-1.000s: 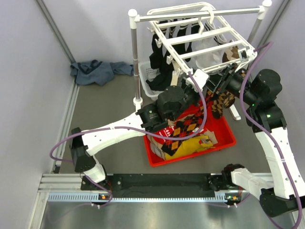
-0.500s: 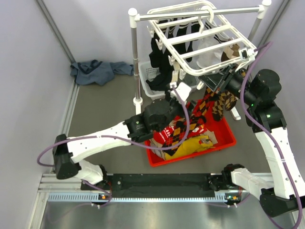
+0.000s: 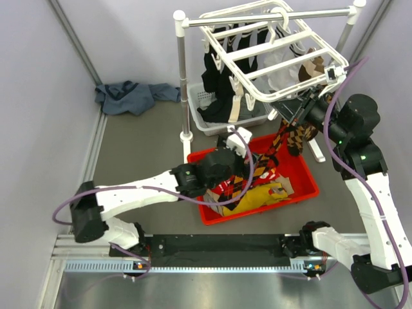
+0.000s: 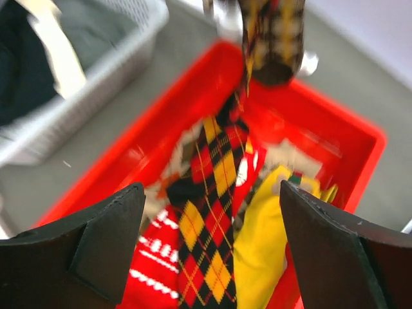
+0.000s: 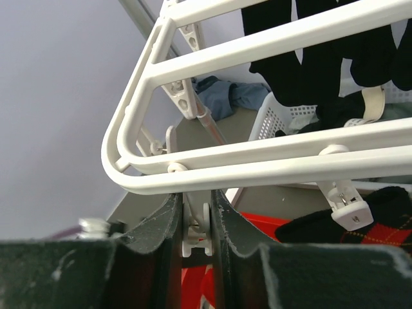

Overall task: Clip the socks to the hanger
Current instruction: Adjust the sock in the bin.

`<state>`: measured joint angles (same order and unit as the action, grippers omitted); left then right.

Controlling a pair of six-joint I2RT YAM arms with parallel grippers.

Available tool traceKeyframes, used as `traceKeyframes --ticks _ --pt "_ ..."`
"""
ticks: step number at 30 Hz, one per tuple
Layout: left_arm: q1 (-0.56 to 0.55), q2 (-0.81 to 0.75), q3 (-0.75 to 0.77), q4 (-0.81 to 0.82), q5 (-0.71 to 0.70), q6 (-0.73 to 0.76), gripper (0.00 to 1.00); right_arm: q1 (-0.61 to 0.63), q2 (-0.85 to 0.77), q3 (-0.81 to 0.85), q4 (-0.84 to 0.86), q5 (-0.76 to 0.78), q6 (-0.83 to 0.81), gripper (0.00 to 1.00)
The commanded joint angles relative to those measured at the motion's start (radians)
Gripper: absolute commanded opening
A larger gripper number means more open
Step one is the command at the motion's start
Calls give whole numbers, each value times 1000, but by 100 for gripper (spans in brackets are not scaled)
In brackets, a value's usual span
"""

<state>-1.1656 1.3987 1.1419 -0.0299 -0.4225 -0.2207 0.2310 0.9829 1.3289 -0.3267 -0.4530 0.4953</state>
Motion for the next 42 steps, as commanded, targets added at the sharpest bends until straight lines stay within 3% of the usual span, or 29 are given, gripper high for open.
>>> traceKeyframes --ticks 1,8,14,22,34,41,42 --pt "1 182 95 -48 53 -49 88 -4 -3 -30 15 57 -44 2" --pt "69 480 294 -114 186 -35 77 -2 -19 -80 61 42 -52 3" --pt "156 598 372 -114 318 -72 74 -4 -49 -88 40 103 -110 3" --pt "181 720 486 -204 390 -75 64 -2 -47 -100 48 102 -126 3" --pt "182 571 412 -363 436 -97 22 -2 -33 -97 26 129 -129 3" --pt "184 480 340 -338 328 -89 22 -2 -36 -103 20 128 -124 3" --pt "184 480 341 -340 317 -88 30 -2 -36 -102 18 131 -123 3"
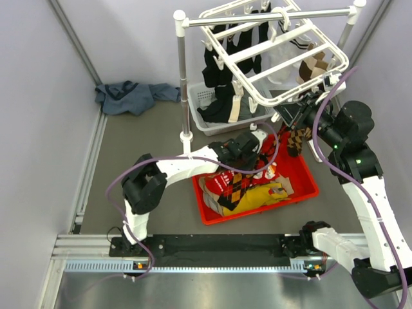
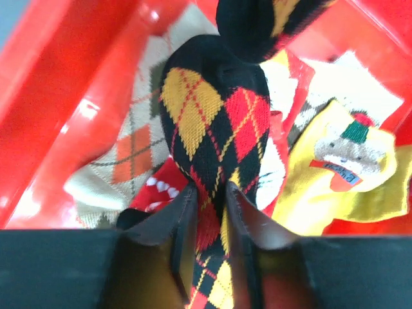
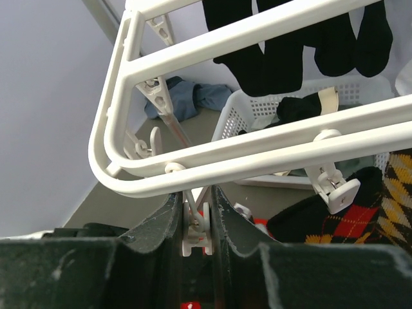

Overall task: Clip the socks to the hanger
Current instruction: Adjust the sock in the bin.

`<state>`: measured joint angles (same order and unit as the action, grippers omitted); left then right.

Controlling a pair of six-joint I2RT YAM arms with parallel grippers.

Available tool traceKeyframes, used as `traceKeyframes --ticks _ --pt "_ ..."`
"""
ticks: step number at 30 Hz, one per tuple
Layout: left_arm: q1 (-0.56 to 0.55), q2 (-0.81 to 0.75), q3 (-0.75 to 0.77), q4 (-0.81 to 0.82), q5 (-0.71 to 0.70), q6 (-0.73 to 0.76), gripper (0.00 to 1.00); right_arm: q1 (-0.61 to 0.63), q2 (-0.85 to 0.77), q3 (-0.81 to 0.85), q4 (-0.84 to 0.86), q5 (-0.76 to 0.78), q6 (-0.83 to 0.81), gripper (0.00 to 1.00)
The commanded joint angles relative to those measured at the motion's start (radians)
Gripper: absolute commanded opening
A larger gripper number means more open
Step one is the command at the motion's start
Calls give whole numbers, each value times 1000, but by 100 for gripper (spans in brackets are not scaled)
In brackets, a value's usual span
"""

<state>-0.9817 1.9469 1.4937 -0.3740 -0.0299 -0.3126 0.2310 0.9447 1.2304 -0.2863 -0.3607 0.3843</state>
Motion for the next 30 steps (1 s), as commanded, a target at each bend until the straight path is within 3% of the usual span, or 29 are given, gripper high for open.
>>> traceKeyframes --ticks 1,5,8,15,23,27,30 --pt "0 -68 -7 1 -88 6 36 -2 0 -5 -25 40 -13 3" --pt "-2 -124 -42 27 -105 -37 62 -2 -7 -11 -28 43 -12 3" --pt "-11 -204 -97 34 -90 -83 71 -4 -9 -5 -28 43 -13 3" --pt "-89 -318 -226 -141 -117 -215 70 -2 -12 -14 -20 28 -10 3" --pt "-124 -336 -328 -209 -136 -295 63 -2 -11 -14 -31 34 -16 3" --pt "-123 -327 -343 -198 -90 -202 60 -2 -12 -9 -36 34 -24 3" --pt "-123 -339 -383 -169 -41 -38 60 -2 -21 -11 -36 39 -32 3"
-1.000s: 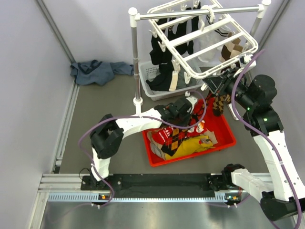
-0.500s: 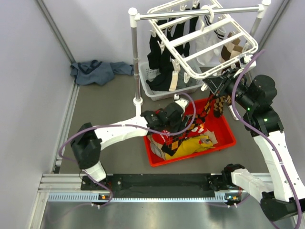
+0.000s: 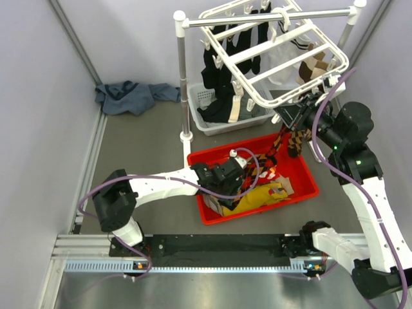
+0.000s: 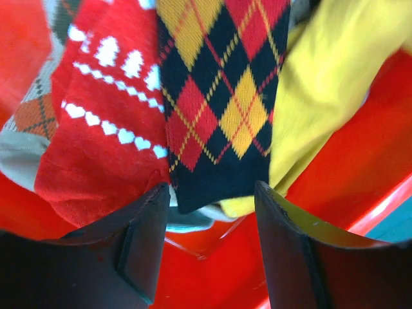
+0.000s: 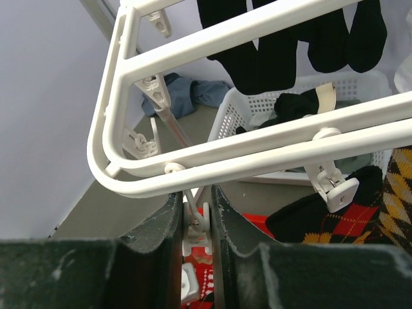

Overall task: Clip the socks to the hanger
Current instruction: Adjust the sock in the bin.

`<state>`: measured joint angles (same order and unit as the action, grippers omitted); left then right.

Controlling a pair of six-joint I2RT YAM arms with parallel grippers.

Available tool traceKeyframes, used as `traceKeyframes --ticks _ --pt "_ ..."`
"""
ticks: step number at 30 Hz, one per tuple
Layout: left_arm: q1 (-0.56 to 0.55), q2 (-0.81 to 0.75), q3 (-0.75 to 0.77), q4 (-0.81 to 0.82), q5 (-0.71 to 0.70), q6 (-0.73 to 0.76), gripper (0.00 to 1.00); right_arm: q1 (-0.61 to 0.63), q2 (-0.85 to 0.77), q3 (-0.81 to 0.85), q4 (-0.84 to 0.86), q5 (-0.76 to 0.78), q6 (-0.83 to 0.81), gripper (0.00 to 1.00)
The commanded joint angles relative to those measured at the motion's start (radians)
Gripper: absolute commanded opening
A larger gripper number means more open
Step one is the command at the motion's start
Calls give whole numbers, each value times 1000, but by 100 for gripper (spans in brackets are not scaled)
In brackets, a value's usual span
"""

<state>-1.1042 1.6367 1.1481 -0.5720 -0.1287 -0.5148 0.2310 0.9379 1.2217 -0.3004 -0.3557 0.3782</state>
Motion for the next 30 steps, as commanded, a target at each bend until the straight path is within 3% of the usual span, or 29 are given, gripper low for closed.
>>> traceKeyframes --ticks 1,7,21,30 --pt "1 -31 -44 21 72 264 59 -2 -13 -10 -17 35 -25 3" --pt "20 24 47 -92 118 455 56 -2 -16 -10 -19 30 -24 3" --pt "46 121 105 -164 199 469 49 -2 -17 -18 -11 37 -27 3" --pt "55 123 168 -124 282 443 23 -4 -27 -19 -11 49 -30 3"
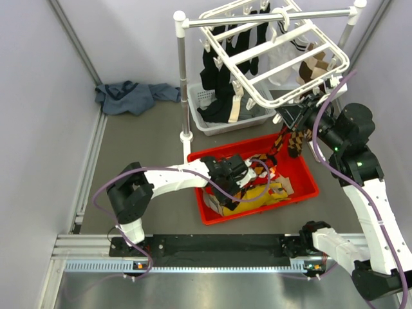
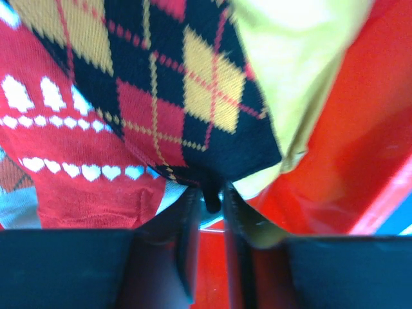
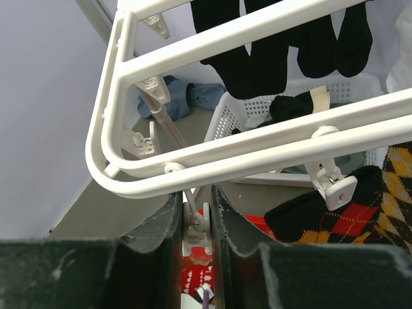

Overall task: Clip the socks to the hanger
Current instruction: Adjust the sock in the bin.

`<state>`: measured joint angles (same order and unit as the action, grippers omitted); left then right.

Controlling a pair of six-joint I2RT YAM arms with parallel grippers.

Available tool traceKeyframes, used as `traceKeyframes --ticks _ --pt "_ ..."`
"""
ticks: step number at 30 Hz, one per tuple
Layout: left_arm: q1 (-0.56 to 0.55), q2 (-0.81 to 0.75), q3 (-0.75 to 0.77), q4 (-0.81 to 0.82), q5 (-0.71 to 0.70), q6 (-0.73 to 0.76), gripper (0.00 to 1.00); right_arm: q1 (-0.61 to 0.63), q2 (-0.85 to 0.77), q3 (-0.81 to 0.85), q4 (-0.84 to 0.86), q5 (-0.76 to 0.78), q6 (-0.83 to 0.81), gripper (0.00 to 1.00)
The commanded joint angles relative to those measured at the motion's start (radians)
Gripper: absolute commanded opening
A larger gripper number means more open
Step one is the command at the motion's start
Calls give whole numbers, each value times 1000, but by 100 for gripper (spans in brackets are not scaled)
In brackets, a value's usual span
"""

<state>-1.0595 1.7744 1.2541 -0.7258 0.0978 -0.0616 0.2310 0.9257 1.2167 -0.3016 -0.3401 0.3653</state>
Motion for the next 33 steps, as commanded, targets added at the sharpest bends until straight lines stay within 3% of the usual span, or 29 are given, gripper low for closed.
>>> traceKeyframes --ticks 1,5,10,16,21,25,33 --pt "13 -16 71 34 60 -24 19 -4 -14 -14 -10 33 -17 3" --pt "49 -68 74 89 101 -85 0 -2 -21 -19 -13 39 -25 3" --pt "128 -148 42 227 174 -234 0 -2 -27 -26 -4 46 -37 3" --pt "202 -176 4 397 134 -363 0 -4 -30 -32 4 41 -37 3" --pt "247 -47 89 420 199 -415 2 -2 -33 -32 -1 49 -37 3" --pt "248 55 172 434 261 -440 10 -2 -34 -34 2 52 -35 3" --pt "248 168 249 537 204 -481 11 -2 -28 -45 13 49 -34 2"
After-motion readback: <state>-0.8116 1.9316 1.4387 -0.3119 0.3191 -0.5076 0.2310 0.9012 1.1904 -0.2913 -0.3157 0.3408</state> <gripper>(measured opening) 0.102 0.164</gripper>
